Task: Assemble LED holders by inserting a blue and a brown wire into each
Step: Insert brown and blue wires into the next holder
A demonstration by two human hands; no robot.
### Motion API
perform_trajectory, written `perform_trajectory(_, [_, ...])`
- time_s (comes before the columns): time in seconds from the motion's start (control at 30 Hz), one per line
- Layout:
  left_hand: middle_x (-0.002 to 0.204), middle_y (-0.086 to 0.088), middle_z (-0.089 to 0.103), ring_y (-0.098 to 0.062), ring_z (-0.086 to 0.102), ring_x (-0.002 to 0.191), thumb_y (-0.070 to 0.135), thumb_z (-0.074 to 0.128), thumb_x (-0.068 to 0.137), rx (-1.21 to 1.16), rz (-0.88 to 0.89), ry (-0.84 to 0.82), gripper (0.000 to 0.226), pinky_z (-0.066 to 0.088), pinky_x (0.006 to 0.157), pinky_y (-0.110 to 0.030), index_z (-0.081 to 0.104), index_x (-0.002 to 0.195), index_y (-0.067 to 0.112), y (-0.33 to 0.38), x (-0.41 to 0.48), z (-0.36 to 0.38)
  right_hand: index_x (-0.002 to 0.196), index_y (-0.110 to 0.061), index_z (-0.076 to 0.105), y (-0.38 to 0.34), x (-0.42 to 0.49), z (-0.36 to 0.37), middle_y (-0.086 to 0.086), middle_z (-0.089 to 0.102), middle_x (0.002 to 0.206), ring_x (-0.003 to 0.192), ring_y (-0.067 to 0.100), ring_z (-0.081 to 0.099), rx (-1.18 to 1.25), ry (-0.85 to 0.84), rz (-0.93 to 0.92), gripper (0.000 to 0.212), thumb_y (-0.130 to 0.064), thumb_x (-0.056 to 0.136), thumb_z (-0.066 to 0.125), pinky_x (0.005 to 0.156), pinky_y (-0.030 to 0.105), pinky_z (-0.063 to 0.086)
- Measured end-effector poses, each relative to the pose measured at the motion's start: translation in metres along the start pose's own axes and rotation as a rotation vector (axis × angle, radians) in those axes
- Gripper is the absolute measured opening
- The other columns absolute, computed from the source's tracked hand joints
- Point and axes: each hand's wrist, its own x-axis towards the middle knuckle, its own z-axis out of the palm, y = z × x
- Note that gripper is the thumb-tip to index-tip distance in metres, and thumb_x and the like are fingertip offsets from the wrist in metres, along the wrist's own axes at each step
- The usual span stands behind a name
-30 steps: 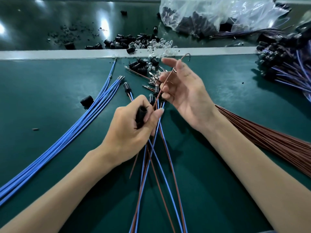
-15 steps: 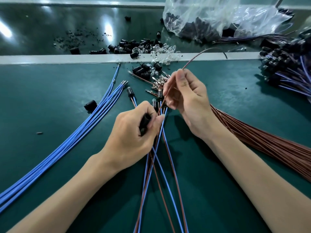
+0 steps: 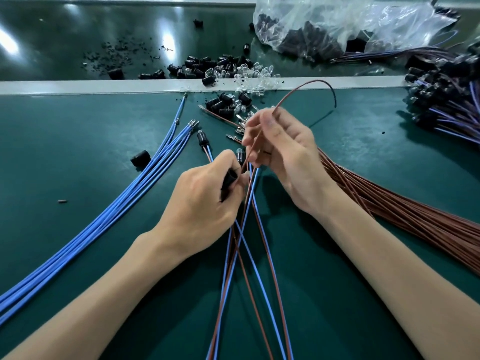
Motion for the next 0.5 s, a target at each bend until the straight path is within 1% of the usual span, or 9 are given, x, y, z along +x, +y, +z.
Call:
perform_trajectory(0.07, [0.048,0.015,0.029,-0.003,0.030,0.046,0.010,0.059,0.084,-0.004,-0.024,0.008,0.029,0.023,0.047,-0.009,0.034,0.075,0.021,0.0004,0.0001,-0.0005,0.087,-0.016,0.062,0.0027,-0.0025,0.0029,-0.005,0.065,0.076,0.067,0.011,0.059,-0.132,-0.082,0.015,0.012,-0.023,0.091,0.053,0.062,0.024,0.050])
perform_trajectory(0.1, [0.048,0.015,0.029,-0.003,0.030,0.045,0.008,0.059,0.083,-0.004,-0.030,0.012,0.030,0.022,0.047,-0.009,0.034,0.075,0.021,0.0008,-0.0001,-0.0010,0.085,-0.017,0.063,0.0041,-0.0033,0.0041,-0.006,0.065,0.075,0.069,0.011,0.060,-0.185,-0.092,0.014,0.011,-0.023,0.090,0.055,0.063,0.027,0.051])
perform_trajectory(0.17, [0.047,0.014,0.028,-0.003,0.030,0.044,0.011,0.060,0.082,-0.001,-0.029,0.019,0.030,0.021,0.047,-0.009,0.034,0.073,0.021,0.0018,-0.0007,-0.0024,0.080,-0.015,0.063,0.0057,-0.0029,0.0053,-0.004,0.065,0.072,0.066,0.012,0.060,-0.221,-0.067,0.008,0.017,-0.024,0.092,0.053,0.062,0.028,0.051])
perform_trajectory(0.27, [0.046,0.012,0.027,-0.009,0.028,0.045,0.021,0.060,0.085,-0.003,-0.043,0.010,0.028,0.021,0.048,-0.013,0.036,0.070,0.019,0.0038,0.0001,-0.0045,0.076,-0.011,0.057,0.0036,0.0002,0.0039,0.001,0.064,0.071,0.057,0.012,0.057,-0.130,0.009,-0.014,0.028,-0.022,0.098,0.045,0.054,0.022,0.048])
perform_trajectory(0.37, [0.050,0.010,0.030,-0.013,0.029,0.048,0.028,0.057,0.088,-0.012,-0.041,-0.003,0.030,0.024,0.049,-0.019,0.037,0.069,0.017,0.0048,0.0004,-0.0054,0.077,-0.009,0.053,0.0021,0.0033,-0.0003,0.002,0.062,0.068,0.052,0.011,0.056,-0.030,0.079,-0.017,0.029,-0.018,0.102,0.040,0.050,0.020,0.046])
perform_trajectory(0.43, [0.052,0.009,0.034,-0.014,0.033,0.051,0.033,0.051,0.090,-0.016,-0.044,-0.003,0.030,0.026,0.050,-0.018,0.040,0.070,0.015,0.0051,0.0004,-0.0057,0.080,-0.008,0.054,0.0015,0.0029,-0.0014,0.003,0.062,0.070,0.055,0.013,0.057,-0.011,0.056,-0.006,0.026,-0.019,0.101,0.042,0.053,0.021,0.047])
perform_trajectory(0.5, [0.054,0.011,0.035,-0.011,0.035,0.053,0.034,0.049,0.091,-0.016,-0.051,0.004,0.028,0.027,0.052,-0.015,0.041,0.071,0.015,0.0040,0.0001,-0.0059,0.084,-0.008,0.057,0.0018,0.0004,-0.0002,0.004,0.063,0.076,0.063,0.014,0.059,-0.043,-0.035,0.021,0.018,-0.019,0.096,0.049,0.058,0.021,0.049])
